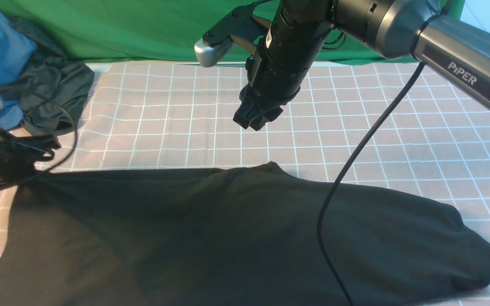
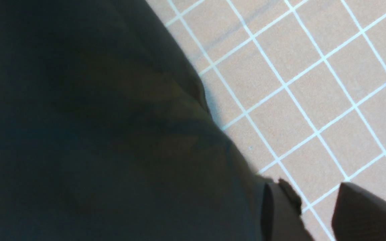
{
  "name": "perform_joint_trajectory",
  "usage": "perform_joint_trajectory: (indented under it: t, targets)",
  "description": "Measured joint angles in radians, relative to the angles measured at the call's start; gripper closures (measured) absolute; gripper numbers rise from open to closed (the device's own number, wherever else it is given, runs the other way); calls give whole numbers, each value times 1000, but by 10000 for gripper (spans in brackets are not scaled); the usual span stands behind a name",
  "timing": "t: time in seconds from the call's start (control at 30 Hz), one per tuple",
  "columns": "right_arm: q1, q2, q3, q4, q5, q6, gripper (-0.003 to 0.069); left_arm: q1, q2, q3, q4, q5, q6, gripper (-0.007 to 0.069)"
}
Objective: Fold a long-sleeved shirt over a pink coffee tablecloth.
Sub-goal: 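Pull the folded dark garment lengthwise by its ends to straighten it flat on the table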
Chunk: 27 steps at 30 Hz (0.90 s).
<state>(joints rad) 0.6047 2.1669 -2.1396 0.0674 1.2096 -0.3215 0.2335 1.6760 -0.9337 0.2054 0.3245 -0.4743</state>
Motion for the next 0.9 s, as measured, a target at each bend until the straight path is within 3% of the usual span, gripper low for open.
perform_joint_trajectory:
  t: [0.17,0.27,0.4,0.5,0.6,0.67,0.73,0.9]
  targets:
    - [0,0,0,0,0,0,389,21,0,0,7,-1,-12,567]
    - [0,0,0,0,1,0,389,23,-1,0,32,-2,-13,508]
    - [0,0,0,0,1,0,389,25,-2,-36,53,40,-13,363]
    - [0,0,0,0,5,0,389,26,-2,-107,-59,137,-9,259]
    - [0,0,0,0,5,0,389,8,-2,-175,-292,269,167,209]
    - [0,0,0,0,5,0,389,-36,1,-204,-458,360,386,210]
    - [0,0,0,1,6,0,389,-107,12,-216,-550,406,520,211]
    - [0,0,0,1,7,0,389,-260,79,-256,-569,405,601,211]
